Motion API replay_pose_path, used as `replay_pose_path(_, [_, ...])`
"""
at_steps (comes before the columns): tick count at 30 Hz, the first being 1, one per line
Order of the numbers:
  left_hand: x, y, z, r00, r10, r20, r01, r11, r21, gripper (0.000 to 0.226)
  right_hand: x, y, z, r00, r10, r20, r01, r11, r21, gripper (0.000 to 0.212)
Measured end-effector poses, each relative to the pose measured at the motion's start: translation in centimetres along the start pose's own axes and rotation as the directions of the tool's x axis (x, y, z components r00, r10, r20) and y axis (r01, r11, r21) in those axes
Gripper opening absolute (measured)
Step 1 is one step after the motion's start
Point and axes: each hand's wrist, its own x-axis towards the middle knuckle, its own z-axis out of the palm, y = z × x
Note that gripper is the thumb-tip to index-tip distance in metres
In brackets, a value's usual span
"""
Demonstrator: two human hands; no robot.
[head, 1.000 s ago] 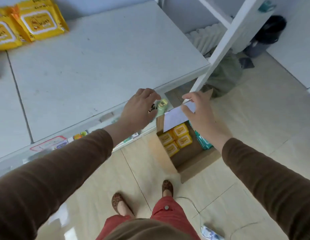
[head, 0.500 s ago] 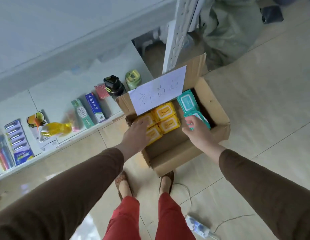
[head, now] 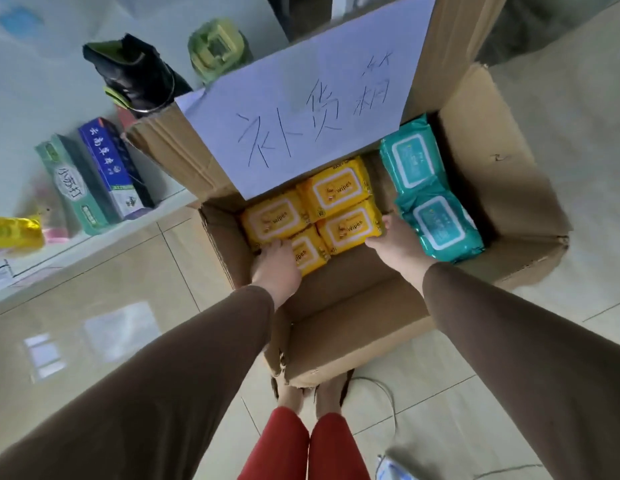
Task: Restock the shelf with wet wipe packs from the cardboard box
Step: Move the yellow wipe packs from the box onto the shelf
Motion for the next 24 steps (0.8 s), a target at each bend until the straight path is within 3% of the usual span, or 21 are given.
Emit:
replay_pose_path(2, [1.2, 0.0, 1.8, 0.999, -0.015, -0.043, 0.015, 1.000, 0.008, 0.050, 2.2, 0.6, 1.3, 1.000, 0.018, 0.002, -0.018, 1.000, -0.004, 0.024])
replay_pose_path(5, [2.0, 0.7, 4.4, 0.987, -0.045, -0.155, 0.048, 0.999, 0.014, 0.054, 7.2, 3.9, 4.3, 0.998, 0.062, 0.021, -0.062, 0.998, 0.018, 0.082])
replay_pose_path(6, [2.1, 1.0, 5.1, 0.980, -0.067, -0.186, 0.066, 0.998, -0.013, 0.058, 8.5, 5.0, 5.5, 0.997, 0.067, 0.031, -0.068, 0.997, 0.035, 0.090])
replay_pose_path(10, [2.1, 1.6, 6.4, 0.969, -0.156, -0.194, 0.131, 0.982, -0.136, 0.079, 6.5, 2.2, 5.6, 0.995, 0.093, -0.037, -0.090, 0.994, 0.064, 0.090])
replay_pose_path(15, [2.8, 1.4, 6.0, 0.961, -0.271, -0.060, 0.261, 0.956, -0.136, 0.080, 7.1, 2.4, 5.4, 0.984, 0.179, -0.023, -0.177, 0.981, 0.073, 0.115])
replay_pose_path(16, [3.0, 1.3, 5.8, 0.958, -0.285, -0.022, 0.282, 0.954, -0.098, 0.079, 7.0, 2.5, 5.4, 0.984, 0.179, 0.006, -0.179, 0.978, 0.112, 0.108])
replay_pose_path(18, [3.0, 1.1, 5.6, 0.951, -0.299, 0.076, 0.304, 0.950, -0.067, 0.074, 5.9, 2.1, 5.2, 0.982, 0.166, 0.089, -0.182, 0.959, 0.218, 0.068])
replay_pose_path(20, [2.5, 1.1, 5.6, 0.944, -0.295, 0.151, 0.317, 0.935, -0.158, 0.067, 4.7, 1.8, 5.1, 0.983, 0.140, 0.116, -0.170, 0.933, 0.317, 0.036])
replay_pose_path(24, [-0.5, 1.3, 3.9, 0.956, -0.214, 0.199, 0.276, 0.884, -0.377, 0.049, 0.6, 0.8, 3.6, 1.000, 0.028, 0.002, -0.027, 0.925, 0.378, 0.027])
